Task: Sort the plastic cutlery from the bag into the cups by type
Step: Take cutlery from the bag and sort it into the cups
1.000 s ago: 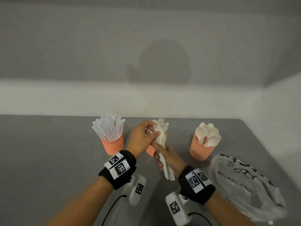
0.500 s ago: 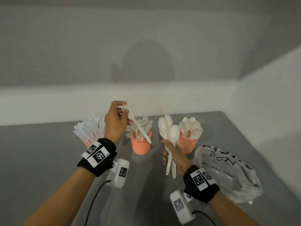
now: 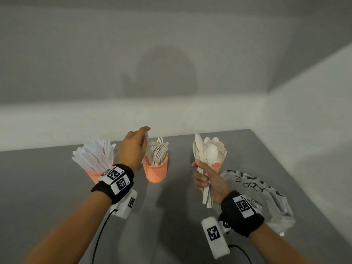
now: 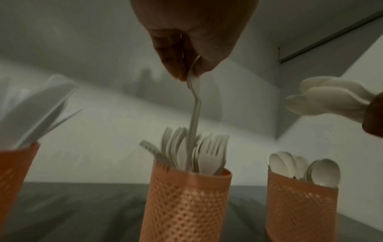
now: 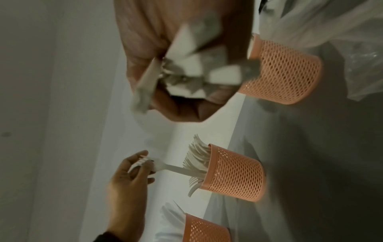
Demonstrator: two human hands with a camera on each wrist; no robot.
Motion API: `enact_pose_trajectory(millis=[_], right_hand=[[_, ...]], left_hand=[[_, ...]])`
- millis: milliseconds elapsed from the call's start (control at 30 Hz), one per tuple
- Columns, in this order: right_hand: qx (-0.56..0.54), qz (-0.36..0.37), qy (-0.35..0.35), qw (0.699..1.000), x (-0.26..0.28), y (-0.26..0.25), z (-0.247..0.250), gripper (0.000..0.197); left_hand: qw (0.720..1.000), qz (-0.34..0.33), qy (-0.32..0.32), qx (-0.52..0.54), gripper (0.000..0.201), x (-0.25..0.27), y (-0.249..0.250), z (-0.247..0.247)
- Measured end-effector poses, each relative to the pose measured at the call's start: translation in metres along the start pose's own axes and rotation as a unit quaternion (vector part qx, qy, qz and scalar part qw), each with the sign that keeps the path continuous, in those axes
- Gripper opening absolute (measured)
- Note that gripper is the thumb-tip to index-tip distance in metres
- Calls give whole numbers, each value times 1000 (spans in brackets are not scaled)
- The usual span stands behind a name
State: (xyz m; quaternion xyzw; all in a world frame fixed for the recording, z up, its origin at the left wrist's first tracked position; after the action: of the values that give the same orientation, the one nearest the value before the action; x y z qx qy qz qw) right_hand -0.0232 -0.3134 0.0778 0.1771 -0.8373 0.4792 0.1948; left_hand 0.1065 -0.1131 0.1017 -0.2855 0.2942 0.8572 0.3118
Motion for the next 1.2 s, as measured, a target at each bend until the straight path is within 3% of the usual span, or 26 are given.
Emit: enact_pose_trajectory(millis=[167, 367, 533, 667, 767, 833, 900, 933, 1033, 1100, 1200], right_hand=[[-20, -19, -27, 999, 2, -2, 3, 19], [-28, -29, -89, 995, 0, -3, 10, 34], [-20, -35, -113, 993, -3, -3, 10, 43], [-20, -41, -124, 991, -4, -3, 7, 46], [-16, -40, -132, 990, -2, -3, 6, 49], [-22, -45, -148, 988, -1, -2, 7, 56], [-24, -49, -162, 985, 0, -1, 7, 61], [-20, -49, -165, 985, 0, 0, 7, 60], [-13, -42, -164, 986, 2, 2, 5, 45], [-4, -37, -155, 987, 4, 3, 3, 35], [-7, -34, -136, 990, 8, 6, 5, 27]], left_hand=[[998, 23, -53, 13, 34, 18, -7, -15], [975, -5, -171, -145, 39, 39, -18, -30], [962, 17, -216, -169, 43, 42, -13, -32], [952, 23, -256, -167, 59, 43, -5, -34], [956, 56, -254, -137, 78, 44, 4, -33], [976, 59, -197, -77, 79, 42, 17, -27], [989, 71, -120, 58, 68, 34, 38, -21], [979, 102, -96, 149, 60, 29, 50, -19], [901, 201, -110, 367, 33, 16, 86, -20], [861, 228, -141, 431, 18, 17, 103, -24], [823, 249, -157, 486, 21, 24, 119, -33]])
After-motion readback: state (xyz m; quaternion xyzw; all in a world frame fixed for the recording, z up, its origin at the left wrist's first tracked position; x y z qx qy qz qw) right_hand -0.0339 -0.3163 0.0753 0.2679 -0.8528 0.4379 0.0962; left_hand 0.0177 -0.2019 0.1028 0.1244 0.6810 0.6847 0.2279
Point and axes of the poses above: each hand's wrist, its own x-axis away from the middle knuckle, its own z-axis out of the back of the hand, y = z × x, the point moved 1 cm from there along -x, towards the middle knuckle, and after that the axes turned 12 degrees about -z, right-handed, at the moved point
